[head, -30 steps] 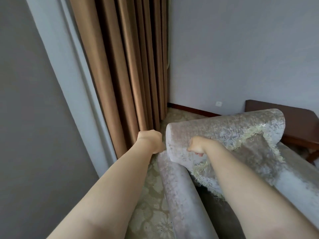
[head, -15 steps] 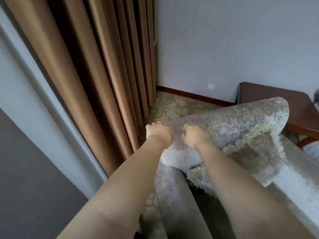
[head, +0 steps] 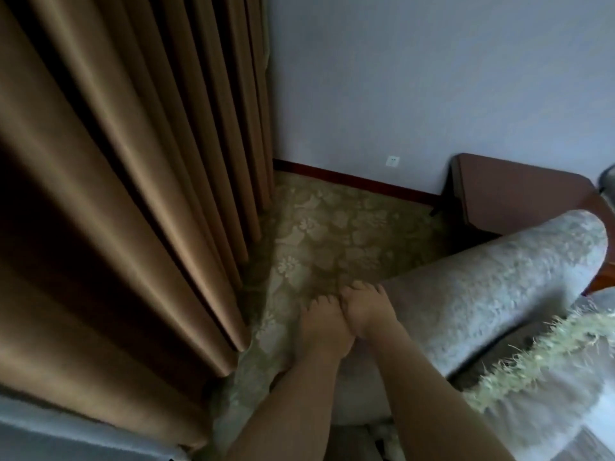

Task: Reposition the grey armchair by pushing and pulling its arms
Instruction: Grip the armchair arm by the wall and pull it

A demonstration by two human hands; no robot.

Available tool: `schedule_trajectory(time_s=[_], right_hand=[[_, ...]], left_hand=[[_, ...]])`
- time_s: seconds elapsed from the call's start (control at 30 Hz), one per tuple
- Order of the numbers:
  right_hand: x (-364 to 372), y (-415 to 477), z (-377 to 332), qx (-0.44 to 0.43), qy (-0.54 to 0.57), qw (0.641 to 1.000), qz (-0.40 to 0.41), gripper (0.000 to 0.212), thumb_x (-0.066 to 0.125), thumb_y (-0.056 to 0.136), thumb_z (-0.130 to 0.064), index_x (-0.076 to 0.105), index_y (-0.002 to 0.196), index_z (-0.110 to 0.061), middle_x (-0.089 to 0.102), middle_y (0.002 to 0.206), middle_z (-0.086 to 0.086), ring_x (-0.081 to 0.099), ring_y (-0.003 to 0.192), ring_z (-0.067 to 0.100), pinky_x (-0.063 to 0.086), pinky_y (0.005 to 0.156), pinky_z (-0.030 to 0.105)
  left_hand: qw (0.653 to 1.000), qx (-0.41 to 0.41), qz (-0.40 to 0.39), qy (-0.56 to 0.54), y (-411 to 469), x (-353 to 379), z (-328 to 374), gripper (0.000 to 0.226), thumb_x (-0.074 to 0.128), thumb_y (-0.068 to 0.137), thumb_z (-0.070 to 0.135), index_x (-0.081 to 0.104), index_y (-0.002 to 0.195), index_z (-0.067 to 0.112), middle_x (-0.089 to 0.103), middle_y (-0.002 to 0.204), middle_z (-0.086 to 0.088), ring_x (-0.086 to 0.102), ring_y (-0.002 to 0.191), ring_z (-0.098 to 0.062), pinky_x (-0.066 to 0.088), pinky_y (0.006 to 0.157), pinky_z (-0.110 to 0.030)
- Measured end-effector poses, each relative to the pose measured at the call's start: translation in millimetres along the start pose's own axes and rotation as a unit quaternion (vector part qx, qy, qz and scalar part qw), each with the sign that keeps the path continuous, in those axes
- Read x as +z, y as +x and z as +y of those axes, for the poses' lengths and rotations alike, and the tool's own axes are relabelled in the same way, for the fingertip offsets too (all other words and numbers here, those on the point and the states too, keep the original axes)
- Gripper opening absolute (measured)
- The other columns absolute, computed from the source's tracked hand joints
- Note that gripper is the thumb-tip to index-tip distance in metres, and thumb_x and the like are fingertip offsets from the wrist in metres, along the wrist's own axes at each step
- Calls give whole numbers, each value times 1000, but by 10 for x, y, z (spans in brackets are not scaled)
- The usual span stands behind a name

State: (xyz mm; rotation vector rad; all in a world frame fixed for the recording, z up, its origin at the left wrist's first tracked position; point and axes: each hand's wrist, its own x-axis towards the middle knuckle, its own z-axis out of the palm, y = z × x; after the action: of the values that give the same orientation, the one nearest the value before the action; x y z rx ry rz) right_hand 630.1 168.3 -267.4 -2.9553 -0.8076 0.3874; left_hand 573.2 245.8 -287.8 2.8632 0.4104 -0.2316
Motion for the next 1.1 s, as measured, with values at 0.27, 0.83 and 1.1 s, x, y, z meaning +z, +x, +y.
schedule_trajectory(time_s=[0.27,0.83,1.1], right_hand=[[172,273,183,-56,-6,994,97,32,38,91,-39,66,84,-25,67,97,-4,56,96,18,32,86,32],[165,-70,30,-32,-13,998,54,49,20,92,-43,62,109,-24,59,122,0,47,114,22,28,95,39],[156,-384,-172,-37,-11,998,56,49,22,91,-43,62,110,-23,60,121,1,47,114,20,26,92,36]], left_hand=[[994,-38,93,-34,151,210,-30,51,28,87,35,43,128,9,45,134,-16,43,119,-31,22,104,-47],[992,-84,95,-3,-349,43,18,46,24,95,36,47,124,10,51,129,-13,44,118,-31,27,97,-42],[991,-100,85,2,-745,1,-40,45,24,95,34,44,126,7,48,130,-14,43,119,-31,29,96,-43]])
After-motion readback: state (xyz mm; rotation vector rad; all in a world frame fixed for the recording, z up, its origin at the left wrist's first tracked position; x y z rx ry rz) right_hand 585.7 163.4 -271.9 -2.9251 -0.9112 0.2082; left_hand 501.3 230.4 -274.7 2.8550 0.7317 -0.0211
